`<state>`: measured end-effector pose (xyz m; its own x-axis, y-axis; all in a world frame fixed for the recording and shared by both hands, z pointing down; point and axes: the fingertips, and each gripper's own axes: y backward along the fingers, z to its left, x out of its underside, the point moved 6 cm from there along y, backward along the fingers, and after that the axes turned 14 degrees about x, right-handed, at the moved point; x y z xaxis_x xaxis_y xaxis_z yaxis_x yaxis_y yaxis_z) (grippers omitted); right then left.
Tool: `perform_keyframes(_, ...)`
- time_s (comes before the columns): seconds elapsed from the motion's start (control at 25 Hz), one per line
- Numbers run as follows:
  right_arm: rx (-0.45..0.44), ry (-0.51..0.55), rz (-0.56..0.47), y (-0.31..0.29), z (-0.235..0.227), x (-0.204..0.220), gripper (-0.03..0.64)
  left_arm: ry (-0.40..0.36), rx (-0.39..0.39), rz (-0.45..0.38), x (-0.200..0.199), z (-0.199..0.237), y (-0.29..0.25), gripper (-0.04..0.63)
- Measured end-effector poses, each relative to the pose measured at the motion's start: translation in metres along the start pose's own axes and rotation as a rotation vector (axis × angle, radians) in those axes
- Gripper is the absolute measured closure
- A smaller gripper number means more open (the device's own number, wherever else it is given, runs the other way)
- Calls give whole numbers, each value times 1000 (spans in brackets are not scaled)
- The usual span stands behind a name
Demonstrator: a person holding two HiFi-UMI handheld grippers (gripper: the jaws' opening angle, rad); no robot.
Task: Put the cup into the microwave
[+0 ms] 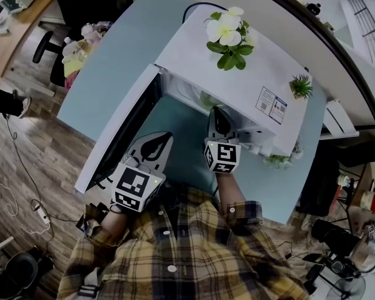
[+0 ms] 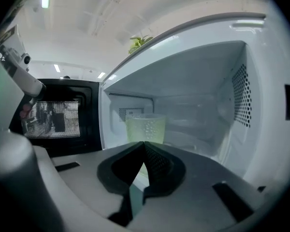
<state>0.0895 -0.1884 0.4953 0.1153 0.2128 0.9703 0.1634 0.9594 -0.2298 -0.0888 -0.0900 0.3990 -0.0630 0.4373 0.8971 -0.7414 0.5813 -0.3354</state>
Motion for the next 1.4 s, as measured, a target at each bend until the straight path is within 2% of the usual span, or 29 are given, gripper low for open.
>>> perform_keyframes(0.88, -36, 21, -16, 1, 10, -8, 614, -13, -16, -25, -2, -4, 10, 603)
perform_keyframes(1.4, -25, -20, -48, 26, 3, -18, 614, -47, 4, -42, -5, -15, 13, 604)
